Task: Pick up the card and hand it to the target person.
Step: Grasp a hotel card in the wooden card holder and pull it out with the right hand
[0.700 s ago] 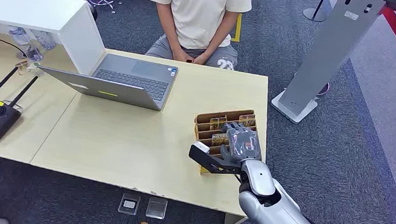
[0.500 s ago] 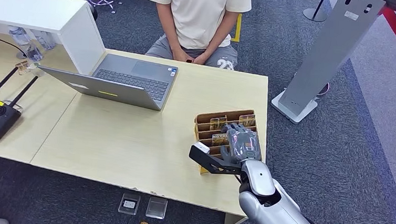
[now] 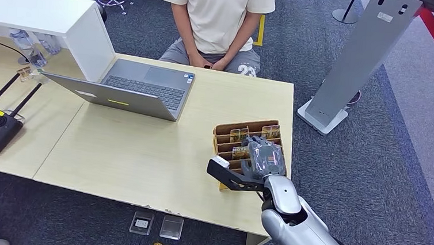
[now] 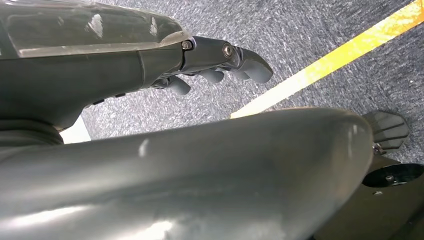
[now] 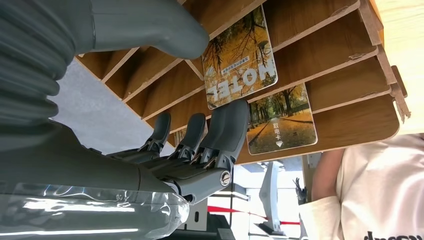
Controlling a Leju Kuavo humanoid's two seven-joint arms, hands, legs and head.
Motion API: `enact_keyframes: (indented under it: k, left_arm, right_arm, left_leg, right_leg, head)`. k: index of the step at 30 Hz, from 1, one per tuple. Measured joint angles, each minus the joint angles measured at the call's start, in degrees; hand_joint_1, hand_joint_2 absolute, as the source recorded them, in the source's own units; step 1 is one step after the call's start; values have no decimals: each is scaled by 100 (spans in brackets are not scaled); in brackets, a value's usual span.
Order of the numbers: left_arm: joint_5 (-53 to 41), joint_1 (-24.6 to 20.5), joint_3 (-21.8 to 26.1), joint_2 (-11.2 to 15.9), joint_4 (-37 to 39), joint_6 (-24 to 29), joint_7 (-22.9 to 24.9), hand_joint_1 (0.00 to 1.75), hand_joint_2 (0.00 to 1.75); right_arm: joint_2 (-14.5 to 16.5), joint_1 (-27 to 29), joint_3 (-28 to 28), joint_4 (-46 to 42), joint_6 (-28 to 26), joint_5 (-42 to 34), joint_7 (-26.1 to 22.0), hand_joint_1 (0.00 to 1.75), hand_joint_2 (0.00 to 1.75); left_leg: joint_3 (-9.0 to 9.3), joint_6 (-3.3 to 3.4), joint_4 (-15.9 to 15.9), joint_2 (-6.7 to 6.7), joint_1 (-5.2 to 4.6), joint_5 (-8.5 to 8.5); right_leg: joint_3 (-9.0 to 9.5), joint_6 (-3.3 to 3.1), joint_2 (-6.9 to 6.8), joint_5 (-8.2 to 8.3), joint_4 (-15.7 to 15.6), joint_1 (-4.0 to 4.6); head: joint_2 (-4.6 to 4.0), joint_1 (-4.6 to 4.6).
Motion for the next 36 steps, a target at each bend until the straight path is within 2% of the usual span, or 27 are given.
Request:
enact_keyframes:
  k: [6, 13, 18, 24, 30, 34, 36]
  left_arm:
    - [1, 0, 0, 0, 0, -4, -1, 0, 0]
    - [13, 3, 0, 0, 0, 1, -1, 0, 0]
    - [20, 9, 0, 0, 0, 1, -1, 0, 0]
    - [24, 10, 0, 0, 0, -4, -1, 0, 0]
    - [24, 11, 0, 0, 0, -6, -1, 0, 0]
    - [24, 12, 0, 0, 0, -33, -16, 0, 175]
    - [17, 11, 0, 1, 0, -65, -43, 0, 175]
  right_arm:
    - [0, -1, 1, 0, 0, -4, 1, 89, 175]
    - [-3, -2, 10, 1, 3, -11, 4, 127, 175]
    - [-4, 5, 39, 1, 2, -29, 4, 130, 175]
    - [-4, 1, 42, 1, -2, -39, 4, 121, 175]
    - [-4, 1, 43, 0, -2, -74, 9, 137, 175]
    - [-4, 1, 42, 0, -2, -78, 14, 148, 175]
    - [-4, -1, 42, 0, -2, -78, 15, 153, 175]
  left_leg:
    - [0, 0, 0, 0, 0, 0]
    - [-1, 0, 0, 0, 0, 0]
    - [-1, 0, 0, 0, 0, 0]
    - [0, 0, 0, 0, 0, 0]
    - [0, 0, 0, 0, 0, 0]
    - [0, 0, 0, 0, 0, 0]
    - [0, 0, 0, 0, 0, 0]
  right_leg:
    - [0, 0, 0, 0, 0, 0]
    - [0, 0, 0, 0, 0, 0]
    - [-1, 0, 1, 0, 0, 0]
    - [-1, 0, 1, 0, 0, 0]
    - [-1, 0, 1, 0, 0, 0]
    - [-1, 0, 1, 0, 0, 0]
    - [-1, 0, 1, 0, 0, 0]
  head:
    - [0, 0]
    - [0, 1]
    - [0, -2]
    - [0, -2]
    - [0, 0]
    - [0, 0]
    - [0, 0]
